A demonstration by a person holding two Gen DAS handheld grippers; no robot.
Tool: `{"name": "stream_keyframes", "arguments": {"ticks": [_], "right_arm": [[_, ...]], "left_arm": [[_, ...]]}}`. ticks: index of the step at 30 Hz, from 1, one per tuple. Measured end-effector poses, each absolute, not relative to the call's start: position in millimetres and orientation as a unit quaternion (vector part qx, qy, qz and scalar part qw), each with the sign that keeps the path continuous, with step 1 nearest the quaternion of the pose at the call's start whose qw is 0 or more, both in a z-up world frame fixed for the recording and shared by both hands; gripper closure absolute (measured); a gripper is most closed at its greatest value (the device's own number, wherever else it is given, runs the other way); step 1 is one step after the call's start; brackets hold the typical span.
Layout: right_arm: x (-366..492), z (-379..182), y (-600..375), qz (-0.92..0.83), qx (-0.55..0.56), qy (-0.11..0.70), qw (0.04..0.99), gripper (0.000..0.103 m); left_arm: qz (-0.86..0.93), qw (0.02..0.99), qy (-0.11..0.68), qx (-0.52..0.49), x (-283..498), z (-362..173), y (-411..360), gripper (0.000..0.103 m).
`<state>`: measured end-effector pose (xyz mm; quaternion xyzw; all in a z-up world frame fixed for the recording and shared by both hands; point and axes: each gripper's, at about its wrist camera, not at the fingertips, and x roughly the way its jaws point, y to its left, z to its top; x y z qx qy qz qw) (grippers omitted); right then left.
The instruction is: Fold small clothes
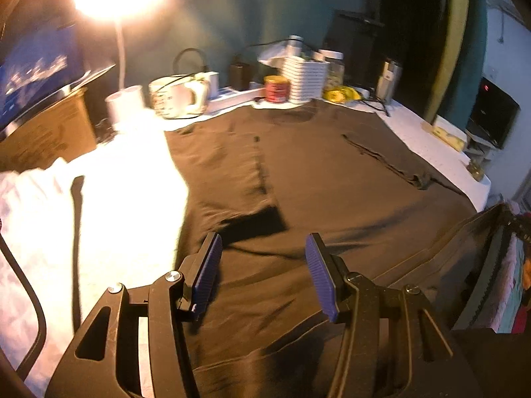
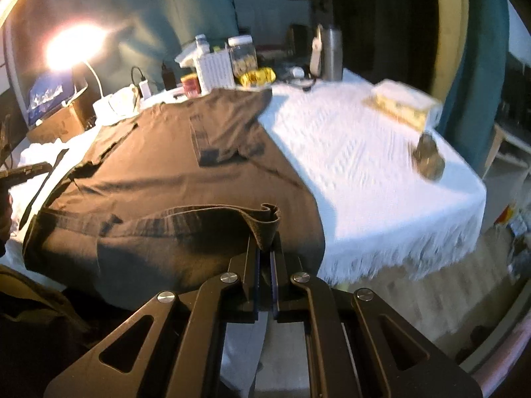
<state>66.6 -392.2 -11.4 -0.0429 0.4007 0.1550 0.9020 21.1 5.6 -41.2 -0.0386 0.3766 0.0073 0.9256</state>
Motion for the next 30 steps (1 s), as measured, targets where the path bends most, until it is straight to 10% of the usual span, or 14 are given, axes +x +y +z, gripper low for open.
{"name": "stream_keyframes", "arguments": {"ticks": [23,30], "right_arm": [[114.3,15.3,-341.3,0.154,-0.062,0.373,0.913,0.097],[119.0,14.5,-337.5,0.158,-0.064,0.375,0.911,0.097]], "left_arm": [[0.028,0.903,0.413,-0.113,-63.0,-87.2,51.0,0.051],[0.005,0.901,0.423,-0.096,-63.8,-93.7,36.8,0.078]]}}
